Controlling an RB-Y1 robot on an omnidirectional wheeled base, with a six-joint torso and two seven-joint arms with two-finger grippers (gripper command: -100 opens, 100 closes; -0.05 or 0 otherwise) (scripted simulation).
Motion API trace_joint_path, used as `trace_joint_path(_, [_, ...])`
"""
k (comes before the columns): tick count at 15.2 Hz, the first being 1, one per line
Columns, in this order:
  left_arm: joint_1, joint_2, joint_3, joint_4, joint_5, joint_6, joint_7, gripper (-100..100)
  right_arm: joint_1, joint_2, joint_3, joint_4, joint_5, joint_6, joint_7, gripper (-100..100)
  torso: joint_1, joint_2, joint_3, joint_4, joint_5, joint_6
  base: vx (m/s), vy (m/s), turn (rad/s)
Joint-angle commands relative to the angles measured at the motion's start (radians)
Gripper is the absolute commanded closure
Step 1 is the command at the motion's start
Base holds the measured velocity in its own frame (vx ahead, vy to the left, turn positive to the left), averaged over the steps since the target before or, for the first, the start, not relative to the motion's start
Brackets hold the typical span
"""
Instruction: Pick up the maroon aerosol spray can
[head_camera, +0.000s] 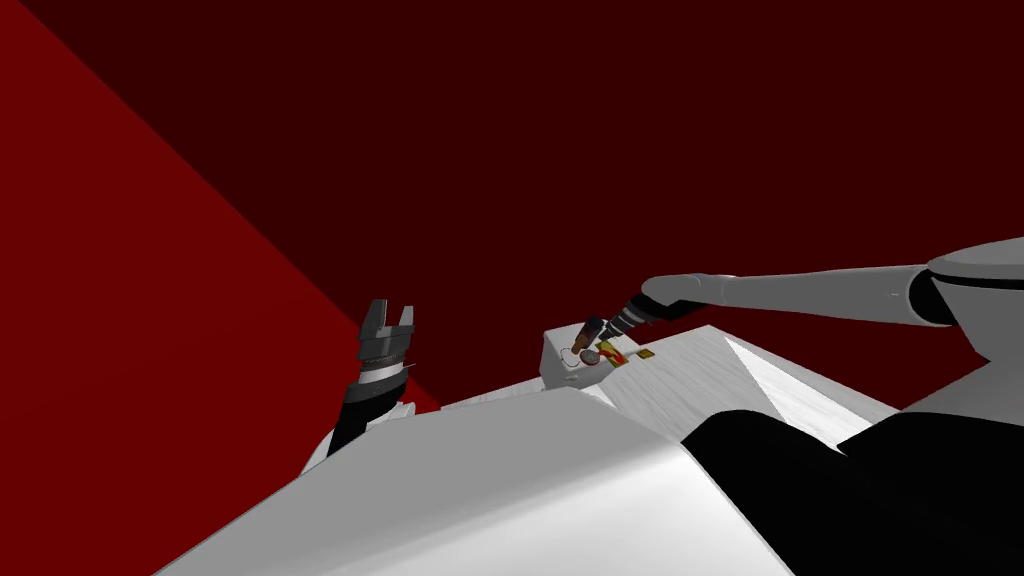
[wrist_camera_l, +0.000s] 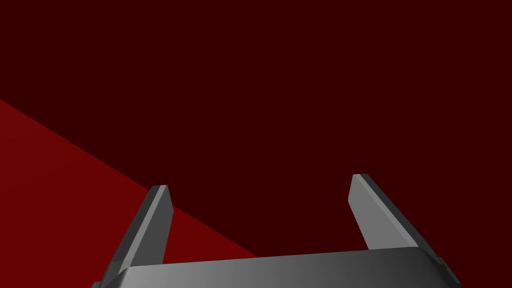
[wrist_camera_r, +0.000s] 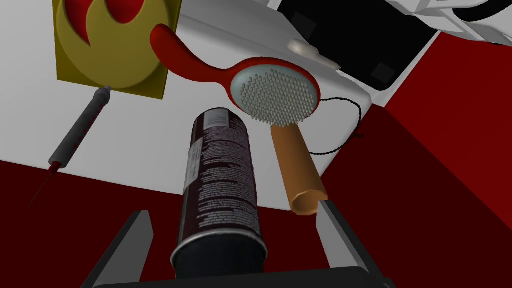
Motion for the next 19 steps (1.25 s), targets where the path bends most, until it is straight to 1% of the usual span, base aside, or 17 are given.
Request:
trace_joint_path(1, [0.000, 0.000, 0.000, 0.000, 0.000, 0.000, 0.000, 0, -0.011, -0.048, 0.007, 0.017, 0.040, -0.018, -0.029, -100, 0.000, 0.000, 0.000, 0.000, 0.000, 0.000, 0.018, 0.022, 0.080])
trace_joint_path(2, [0.000, 0.000, 0.000, 0.000, 0.000, 0.000, 0.000, 0, -0.011, -0.048, 0.007, 0.017, 0.040, -0.018, -0.029, -100, 0.001, 0.000, 0.000, 0.000, 0.000, 0.000, 0.017, 0.023, 0.061])
trace_joint_path(4, [0.000, 0.000, 0.000, 0.000, 0.000, 0.000, 0.000, 0, -0.003, -0.090, 0.004, 0.028, 0.062, -0.026, -0.047, -100, 0.001, 0.000, 0.000, 0.000, 0.000, 0.000, 0.017, 0.021, 0.052])
trace_joint_path(6, [0.000, 0.000, 0.000, 0.000, 0.000, 0.000, 0.000, 0, 0.002, -0.113, 0.002, 0.032, 0.073, -0.031, -0.057, -100, 0.002, -0.001, 0.000, 0.000, 0.000, 0.000, 0.030, 0.040, 0.077])
trace_joint_path(7, [0.000, 0.000, 0.000, 0.000, 0.000, 0.000, 0.000, 0, -0.006, -0.096, 0.008, 0.025, 0.069, -0.026, -0.052, -100, 0.002, -0.001, -0.001, 0.000, 0.000, 0.000, 0.021, 0.028, 0.021])
trace_joint_path(8, [0.000, 0.000, 0.000, 0.000, 0.000, 0.000, 0.000, 0, 0.010, -0.068, 0.025, 0.026, 0.081, 0.001, -0.037, -100, 0.002, -0.001, 0.000, 0.000, 0.000, 0.001, 0.022, 0.022, 0.075])
trace_joint_path(10, [0.000, 0.000, 0.000, 0.000, 0.000, 0.000, 0.000, 0, 0.025, -0.043, 0.038, 0.028, 0.088, 0.023, -0.022, -100, 0.001, 0.000, 0.000, 0.000, 0.000, 0.001, 0.028, 0.032, 0.109])
trace_joint_path(11, [0.000, 0.000, 0.000, 0.000, 0.000, 0.000, 0.000, 0, 0.017, -0.060, 0.028, 0.028, 0.083, 0.005, -0.033, -100, 0.000, 0.000, 0.000, 0.000, 0.000, 0.000, 0.017, 0.017, 0.035])
trace_joint_path(12, [0.000, 0.000, 0.000, 0.000, 0.000, 0.000, 0.000, 0, 0.018, -0.057, 0.030, 0.028, 0.084, 0.010, -0.030, 100, 0.000, 0.000, 0.000, 0.000, 0.000, 0.001, 0.006, 0.005, -0.001])
trace_joint_path(16, [0.000, 0.000, 0.000, 0.000, 0.000, 0.000, 0.000, 0, 0.018, -0.057, 0.030, 0.028, 0.083, 0.010, -0.030, 100, -0.001, 0.001, 0.001, 0.000, -0.001, 0.000, 0.000, 0.000, 0.000])
trace_joint_path(17, [0.000, 0.000, 0.000, 0.000, 0.000, 0.000, 0.000, 0, 0.000, -0.086, 0.015, 0.025, 0.076, -0.016, -0.048, 100, -0.002, 0.001, 0.001, 0.000, -0.001, 0.000, -0.016, -0.014, -0.105])
trace_joint_path(18, [0.000, 0.000, 0.000, 0.000, 0.000, 0.000, 0.000, 0, -0.007, -0.098, 0.009, 0.025, 0.072, -0.027, -0.056, 100, -0.002, 0.002, 0.001, 0.001, 0.000, 0.001, -0.030, -0.029, -0.148])
trace_joint_path(19, [0.000, 0.000, 0.000, 0.000, 0.000, 0.000, 0.000, 0, -0.003, -0.082, 0.020, 0.024, 0.078, -0.011, -0.044, 100, -0.002, 0.003, 0.002, 0.002, 0.001, 0.001, -0.016, -0.020, -0.045])
